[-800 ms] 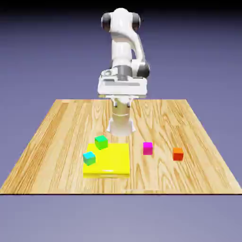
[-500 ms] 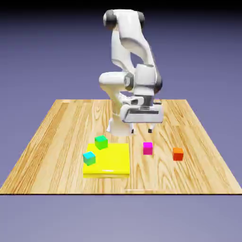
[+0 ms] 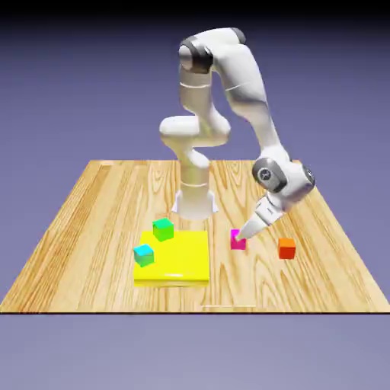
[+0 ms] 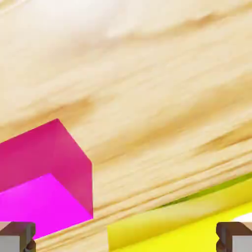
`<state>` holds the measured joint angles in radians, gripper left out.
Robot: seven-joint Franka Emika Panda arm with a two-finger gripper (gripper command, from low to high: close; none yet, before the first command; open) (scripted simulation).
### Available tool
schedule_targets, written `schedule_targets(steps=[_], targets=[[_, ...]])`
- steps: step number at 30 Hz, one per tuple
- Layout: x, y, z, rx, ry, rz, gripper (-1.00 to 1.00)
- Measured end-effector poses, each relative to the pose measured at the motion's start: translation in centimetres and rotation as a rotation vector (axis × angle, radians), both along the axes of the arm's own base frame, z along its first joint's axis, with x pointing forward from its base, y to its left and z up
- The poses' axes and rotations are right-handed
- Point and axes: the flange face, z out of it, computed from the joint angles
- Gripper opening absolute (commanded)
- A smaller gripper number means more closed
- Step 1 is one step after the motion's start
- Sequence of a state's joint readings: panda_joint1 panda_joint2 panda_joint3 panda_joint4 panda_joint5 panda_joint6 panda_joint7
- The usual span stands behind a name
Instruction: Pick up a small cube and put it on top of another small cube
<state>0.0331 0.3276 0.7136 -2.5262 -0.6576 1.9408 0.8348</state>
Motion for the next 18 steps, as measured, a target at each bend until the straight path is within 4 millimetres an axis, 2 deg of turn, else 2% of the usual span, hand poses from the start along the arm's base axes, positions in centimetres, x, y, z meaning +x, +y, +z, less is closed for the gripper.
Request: schedule_targets(steps=[5,7,10,11,13,16,17,18], targets=[[-4.1,2.9,-1.8,-0.136,0.098,0.223,0.0],[-4.4,3.2,-1.9,-0.147,0.104,0.245,0.0],[-4.4,-0.2,-6.1,-0.148,0.103,0.245,0.0],[-4.5,-0.8,-6.8,-0.147,0.104,0.245,-1.0],[-4.5,-0.8,-6.8,-0.147,0.105,0.244,-1.0],[-4.4,2.7,-2.6,-0.147,0.104,0.243,-1.0],[-4.1,2.6,-1.8,-0.155,0.104,0.244,-1.0],[-3.4,1.3,-1.6,-0.171,0.102,0.244,-1.0]])
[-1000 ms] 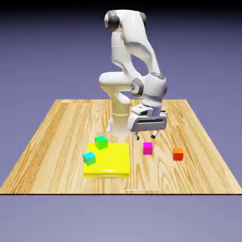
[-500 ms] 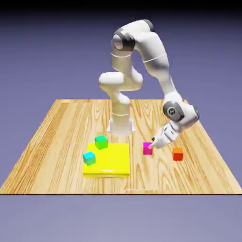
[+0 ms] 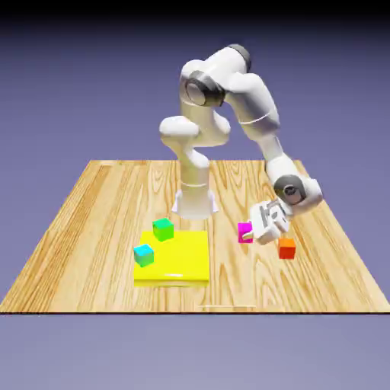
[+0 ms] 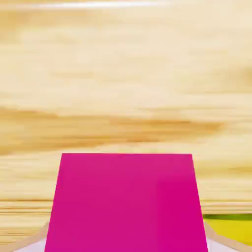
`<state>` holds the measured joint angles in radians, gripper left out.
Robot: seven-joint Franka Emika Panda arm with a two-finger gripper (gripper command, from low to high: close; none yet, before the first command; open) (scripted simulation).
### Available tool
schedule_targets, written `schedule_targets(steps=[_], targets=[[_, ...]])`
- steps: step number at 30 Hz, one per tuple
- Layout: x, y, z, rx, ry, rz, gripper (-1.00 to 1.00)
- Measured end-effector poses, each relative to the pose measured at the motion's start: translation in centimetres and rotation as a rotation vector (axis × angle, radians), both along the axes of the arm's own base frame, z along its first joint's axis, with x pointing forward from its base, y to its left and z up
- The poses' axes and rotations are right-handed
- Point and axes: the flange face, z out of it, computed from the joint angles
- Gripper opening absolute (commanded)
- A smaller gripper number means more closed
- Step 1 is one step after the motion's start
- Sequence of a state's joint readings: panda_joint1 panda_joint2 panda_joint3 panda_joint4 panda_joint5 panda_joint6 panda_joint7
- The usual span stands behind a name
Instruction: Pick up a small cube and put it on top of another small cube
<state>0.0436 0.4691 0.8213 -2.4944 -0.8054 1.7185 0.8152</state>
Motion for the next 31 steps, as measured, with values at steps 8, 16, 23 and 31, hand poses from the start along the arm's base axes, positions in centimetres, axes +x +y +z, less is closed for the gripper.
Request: schedule_targets(steps=[8,16,23,31], targets=[[4.1,-10.1,3.4,-0.079,-0.015,-0.023,-1.0],[4.8,-18.9,8.1,-0.059,-0.007,-0.079,-1.0],[3.3,-23.8,10.9,0.025,0.005,-0.109,-1.0],[2.8,-27.8,6.0,0.024,0.004,-0.107,1.0]])
